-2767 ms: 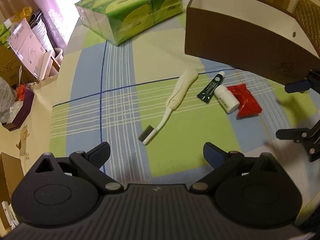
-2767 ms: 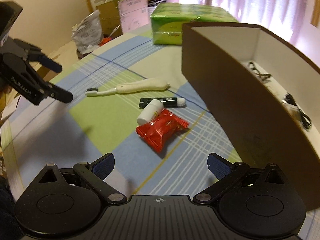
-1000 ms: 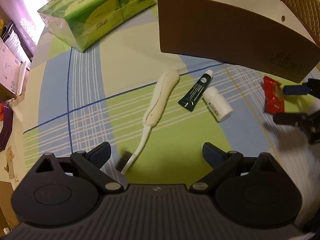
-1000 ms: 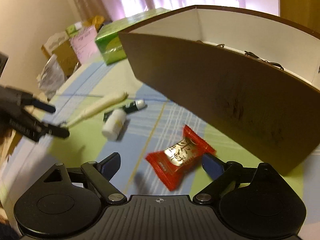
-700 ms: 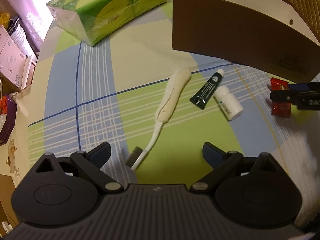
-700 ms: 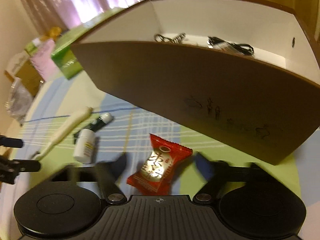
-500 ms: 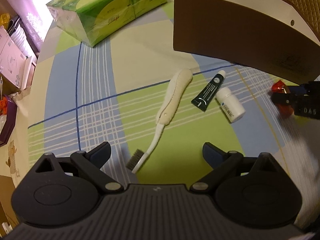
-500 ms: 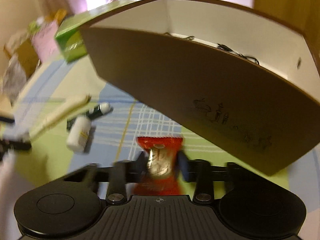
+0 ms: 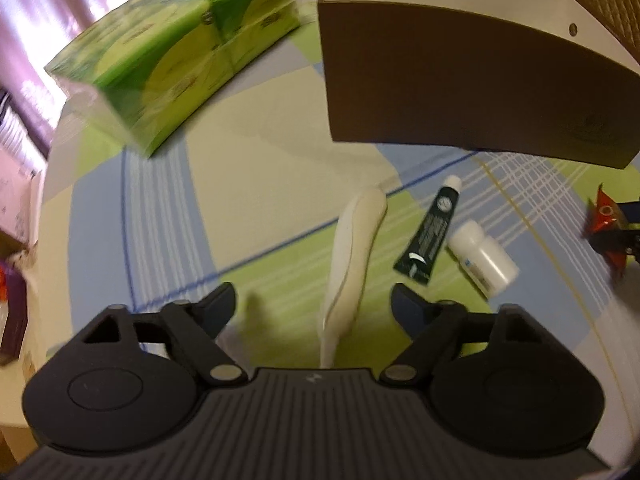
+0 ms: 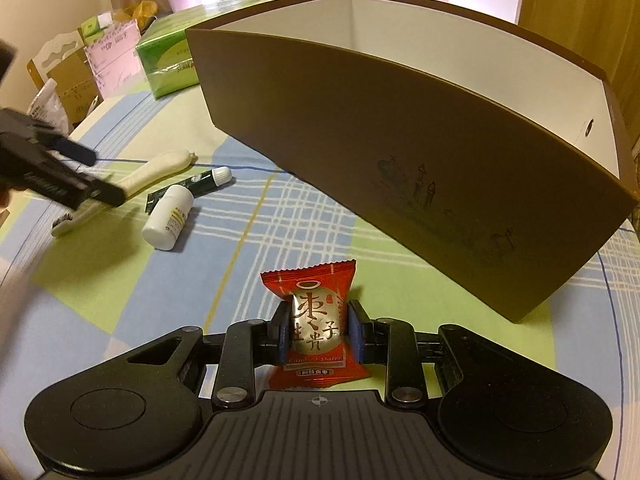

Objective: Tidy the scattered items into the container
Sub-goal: 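Move the right tool to the red snack packet and close on it, then close the left tool on the white toothbrush handle, then lift the toothbrush with the left tool while the right tool carries the snack packet toward the box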

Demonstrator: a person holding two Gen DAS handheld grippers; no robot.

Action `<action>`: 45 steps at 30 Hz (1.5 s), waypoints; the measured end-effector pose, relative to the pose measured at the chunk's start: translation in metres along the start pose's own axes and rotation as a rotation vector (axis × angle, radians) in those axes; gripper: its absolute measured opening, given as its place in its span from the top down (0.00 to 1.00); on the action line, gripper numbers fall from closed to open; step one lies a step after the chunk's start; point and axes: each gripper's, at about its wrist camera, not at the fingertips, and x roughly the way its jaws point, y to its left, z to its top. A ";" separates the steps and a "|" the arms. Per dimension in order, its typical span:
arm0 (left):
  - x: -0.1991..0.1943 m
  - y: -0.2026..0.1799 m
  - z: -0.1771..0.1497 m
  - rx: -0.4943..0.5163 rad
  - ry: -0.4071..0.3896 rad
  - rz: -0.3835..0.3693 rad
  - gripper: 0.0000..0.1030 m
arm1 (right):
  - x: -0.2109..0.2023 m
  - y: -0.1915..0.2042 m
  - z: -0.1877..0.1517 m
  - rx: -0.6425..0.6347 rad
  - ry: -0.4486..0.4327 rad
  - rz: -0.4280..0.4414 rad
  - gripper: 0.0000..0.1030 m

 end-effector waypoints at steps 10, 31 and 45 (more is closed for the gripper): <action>0.010 0.008 -0.007 0.001 -0.010 -0.136 0.59 | -0.002 -0.002 -0.001 0.007 -0.011 0.004 0.69; -0.010 -0.017 -0.026 -0.032 0.011 -0.105 0.84 | 0.002 0.005 -0.001 -0.041 -0.007 0.000 0.69; -0.047 -0.026 -0.036 -0.063 -0.028 -0.104 0.84 | -0.024 0.006 -0.025 0.024 0.024 0.056 0.72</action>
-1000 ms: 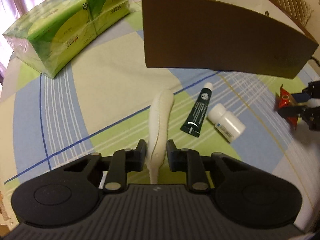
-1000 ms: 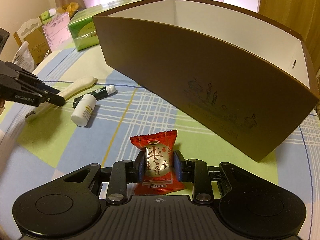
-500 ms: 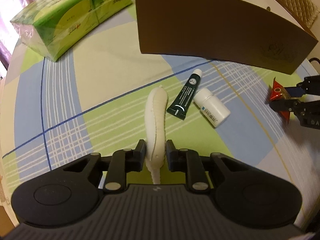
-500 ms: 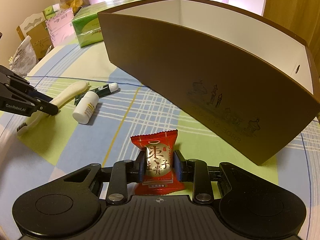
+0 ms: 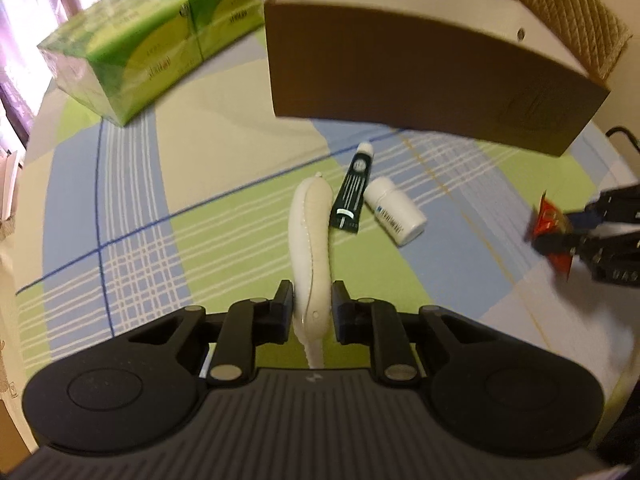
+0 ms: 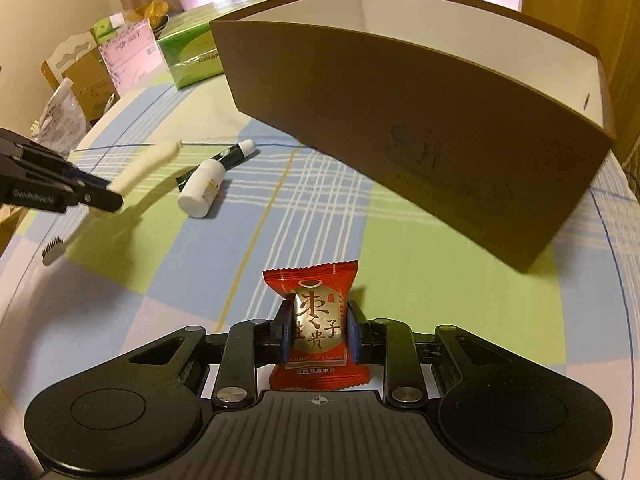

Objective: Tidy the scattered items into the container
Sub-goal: 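Lift the toothbrush with the left tool while the right tool carries the snack packet toward the box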

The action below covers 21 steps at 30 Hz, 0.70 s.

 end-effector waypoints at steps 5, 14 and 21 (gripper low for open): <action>-0.025 -0.002 0.002 -0.006 -0.055 0.005 0.84 | -0.011 0.000 -0.005 0.026 -0.009 0.009 0.72; -0.062 -0.012 0.007 -0.006 -0.131 -0.001 0.84 | -0.048 0.000 0.010 0.049 -0.109 0.042 0.72; -0.089 -0.019 0.024 -0.008 -0.210 -0.038 0.84 | -0.083 -0.004 0.033 0.057 -0.214 0.078 0.72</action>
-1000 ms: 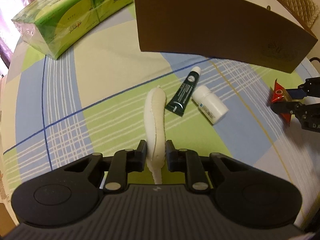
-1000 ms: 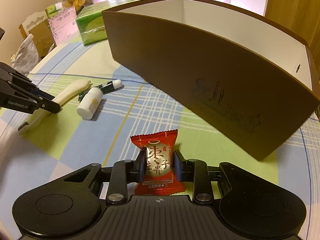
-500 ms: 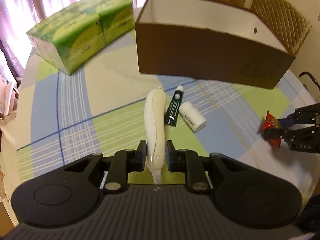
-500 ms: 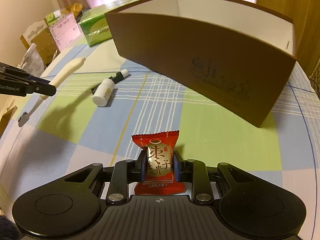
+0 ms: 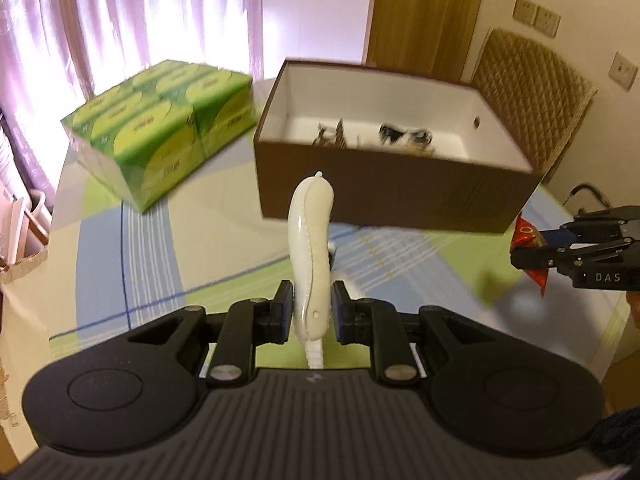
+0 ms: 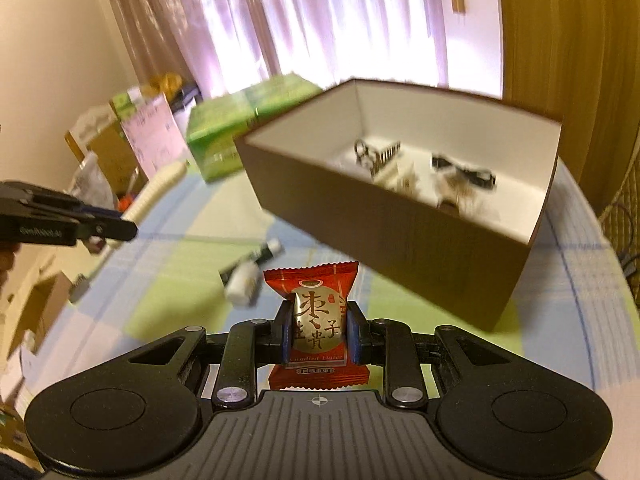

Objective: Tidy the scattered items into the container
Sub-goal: 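Lift the toothbrush with the left tool while the right tool carries the snack packet toward the box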

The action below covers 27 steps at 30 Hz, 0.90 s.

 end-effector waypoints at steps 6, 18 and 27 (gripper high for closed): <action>-0.008 -0.003 0.022 -0.030 -0.049 -0.050 0.84 | -0.017 -0.006 0.022 0.008 -0.065 0.020 0.72; 0.005 -0.021 0.091 0.021 -0.141 -0.085 0.84 | -0.023 -0.037 0.069 -0.009 -0.143 -0.010 0.72; 0.034 -0.017 0.159 0.025 -0.188 -0.098 0.84 | -0.013 -0.063 0.117 -0.051 -0.172 -0.030 0.72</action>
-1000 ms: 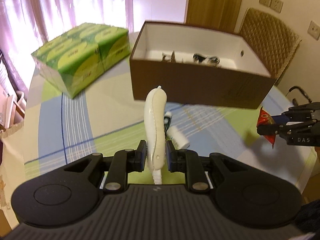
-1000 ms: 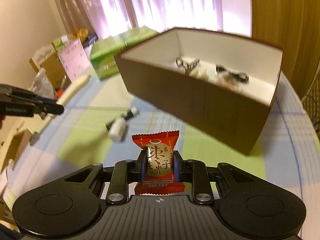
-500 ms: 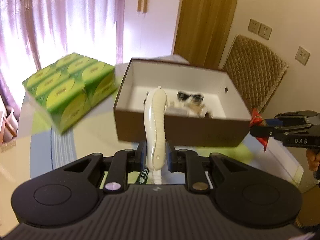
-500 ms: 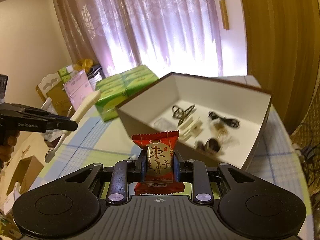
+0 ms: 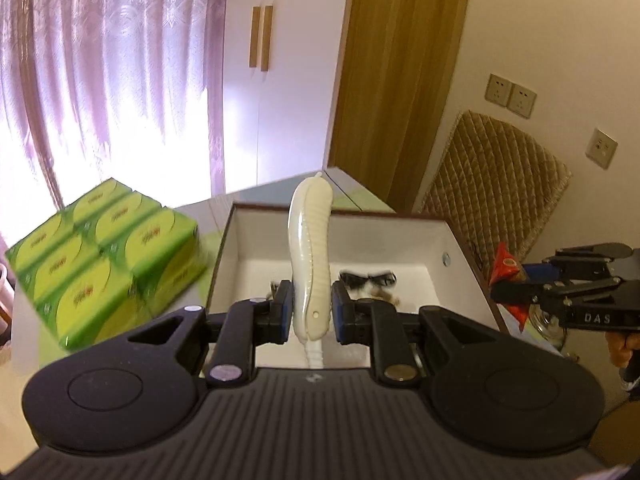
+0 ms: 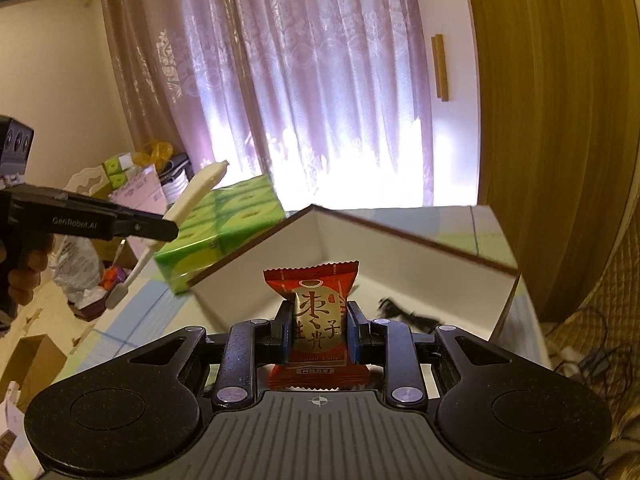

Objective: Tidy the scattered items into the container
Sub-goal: 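Lift the toothbrush with the left tool while the right tool carries the snack packet toward the box, then lower the white toothbrush and red snack packet into the box and open both tools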

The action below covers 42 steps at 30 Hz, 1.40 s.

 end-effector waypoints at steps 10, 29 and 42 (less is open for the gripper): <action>0.083 0.010 0.036 0.041 0.033 0.039 0.84 | 0.063 -0.045 0.021 -0.002 0.103 -0.048 0.72; 0.208 0.032 -0.026 0.007 0.398 0.143 0.84 | 0.122 -0.083 -0.003 -0.044 0.297 -0.072 0.72; 0.218 0.017 -0.032 0.106 0.437 0.165 0.75 | 0.124 -0.081 -0.008 -0.114 0.348 -0.062 0.72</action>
